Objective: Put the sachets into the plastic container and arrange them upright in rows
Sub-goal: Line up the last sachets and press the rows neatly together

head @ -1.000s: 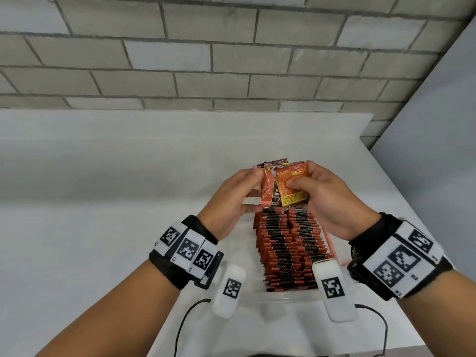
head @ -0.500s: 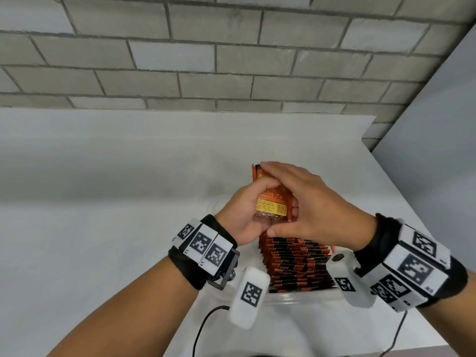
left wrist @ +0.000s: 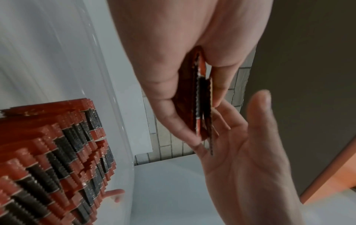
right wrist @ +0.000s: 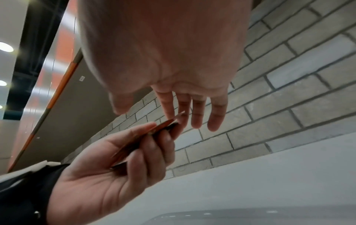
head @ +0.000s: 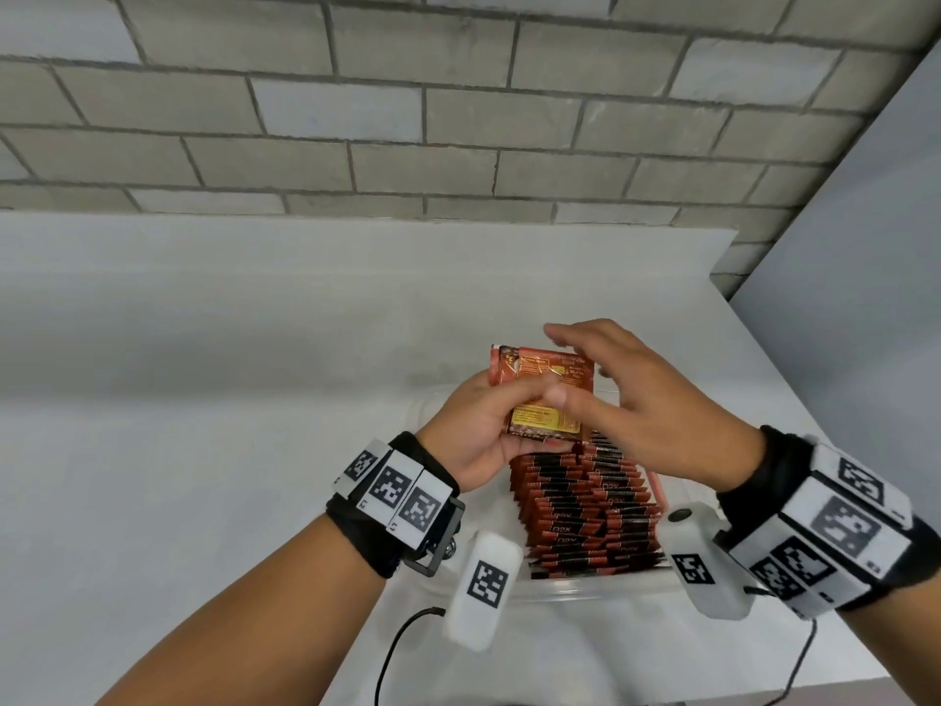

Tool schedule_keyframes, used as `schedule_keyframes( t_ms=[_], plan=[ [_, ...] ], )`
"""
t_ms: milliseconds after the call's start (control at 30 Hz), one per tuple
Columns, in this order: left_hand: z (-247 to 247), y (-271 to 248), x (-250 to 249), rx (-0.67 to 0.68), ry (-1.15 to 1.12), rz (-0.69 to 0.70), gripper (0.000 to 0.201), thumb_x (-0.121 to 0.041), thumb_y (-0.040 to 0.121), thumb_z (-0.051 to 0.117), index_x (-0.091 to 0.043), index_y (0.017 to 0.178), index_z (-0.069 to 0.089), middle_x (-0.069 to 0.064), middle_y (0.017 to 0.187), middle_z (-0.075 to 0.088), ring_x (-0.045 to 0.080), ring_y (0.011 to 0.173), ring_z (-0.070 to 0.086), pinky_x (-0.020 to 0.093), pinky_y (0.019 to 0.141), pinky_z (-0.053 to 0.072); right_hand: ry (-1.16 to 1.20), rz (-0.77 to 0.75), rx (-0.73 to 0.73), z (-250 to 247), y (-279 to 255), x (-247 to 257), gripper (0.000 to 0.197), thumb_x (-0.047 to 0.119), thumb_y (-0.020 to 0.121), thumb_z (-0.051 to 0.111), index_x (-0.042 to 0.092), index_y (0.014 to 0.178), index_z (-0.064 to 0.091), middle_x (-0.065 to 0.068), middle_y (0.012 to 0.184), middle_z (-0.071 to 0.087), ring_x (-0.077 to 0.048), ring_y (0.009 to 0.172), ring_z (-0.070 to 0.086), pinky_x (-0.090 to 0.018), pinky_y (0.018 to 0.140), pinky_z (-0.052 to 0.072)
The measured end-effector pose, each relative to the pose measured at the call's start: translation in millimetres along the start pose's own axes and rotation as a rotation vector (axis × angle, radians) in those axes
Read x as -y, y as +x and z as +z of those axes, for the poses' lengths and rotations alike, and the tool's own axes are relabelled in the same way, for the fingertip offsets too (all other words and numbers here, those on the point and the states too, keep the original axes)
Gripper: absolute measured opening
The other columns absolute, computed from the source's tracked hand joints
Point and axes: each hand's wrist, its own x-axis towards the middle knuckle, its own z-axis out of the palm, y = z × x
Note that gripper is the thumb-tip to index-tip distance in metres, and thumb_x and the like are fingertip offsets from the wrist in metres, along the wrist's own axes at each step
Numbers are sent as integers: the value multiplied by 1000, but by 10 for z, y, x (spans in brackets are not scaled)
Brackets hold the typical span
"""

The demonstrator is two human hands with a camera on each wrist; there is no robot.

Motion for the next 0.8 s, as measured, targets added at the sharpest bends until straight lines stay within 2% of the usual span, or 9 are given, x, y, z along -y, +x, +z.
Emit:
schedule_keyframes(
  t_ms=[67,167,233,300,367,500,633,700,800],
  plan=[
    [-15,-6,0,8,3,-6,27,-19,84,58,-6,108,62,11,90,71,23,79,70,30,63,58,-31,26,-27,-35,-4,-44,61,53,89,52,24,142,39,10,116,49,3,99,48,-6,81,37],
    [-25,13,-9,5,-7,-31,42,-36,82,56,-6,110,61,12,90,68,22,76,66,27,61,55,29,70,-106,-80,13,-58,34,26,88,64,24,121,55,7,97,58,-5,85,56,-15,72,46],
    [-23,20,-29,-6,-38,-50,53,-48,80,53,-4,107,58,12,80,63,19,66,59,27,60,51,87,33,-269,-117,24,-38,15,16,87,66,23,98,58,3,90,60,-5,81,55,-14,68,44],
    [-30,33,-36,-22,-93,-59,56,-52,80,52,-5,112,52,12,80,61,19,65,59,28,62,52,48,-30,-344,-99,14,-10,13,11,86,66,21,87,57,4,87,55,-5,81,51,-12,68,40],
    [-37,43,-31,-34,-129,-28,47,-42,85,53,-3,112,55,14,89,63,21,72,63,31,68,54,-67,-90,-241,-12,-24,-9,9,22,83,67,21,90,61,8,91,49,-7,86,46,-11,75,36],
    [-73,73,-21,-74,-112,31,29,-9,89,53,-2,117,59,13,98,71,22,85,69,34,71,58,-119,-53,-51,85,-96,-51,47,61,76,54,26,107,65,9,105,46,-6,103,37,-12,87,32],
    [-126,84,-19,-99,-43,24,29,-6,92,54,-5,120,58,11,99,72,22,87,70,33,70,58,-5,71,-218,47,-24,-68,32,39,88,62,24,117,60,9,107,47,-1,94,44,-8,79,34],
    [-122,88,-8,-87,-35,27,26,-5,91,55,-7,116,60,9,97,73,21,87,70,32,69,58,-11,134,-193,50,14,-89,38,33,90,60,22,126,53,8,111,48,2,91,49,-4,73,37],
    [-115,97,9,-98,-50,75,23,-3,91,54,-6,112,61,11,100,72,22,89,70,33,73,59,108,321,-102,82,24,-66,44,39,86,64,24,122,45,9,104,58,-4,81,59,-14,66,45]
  ],
)
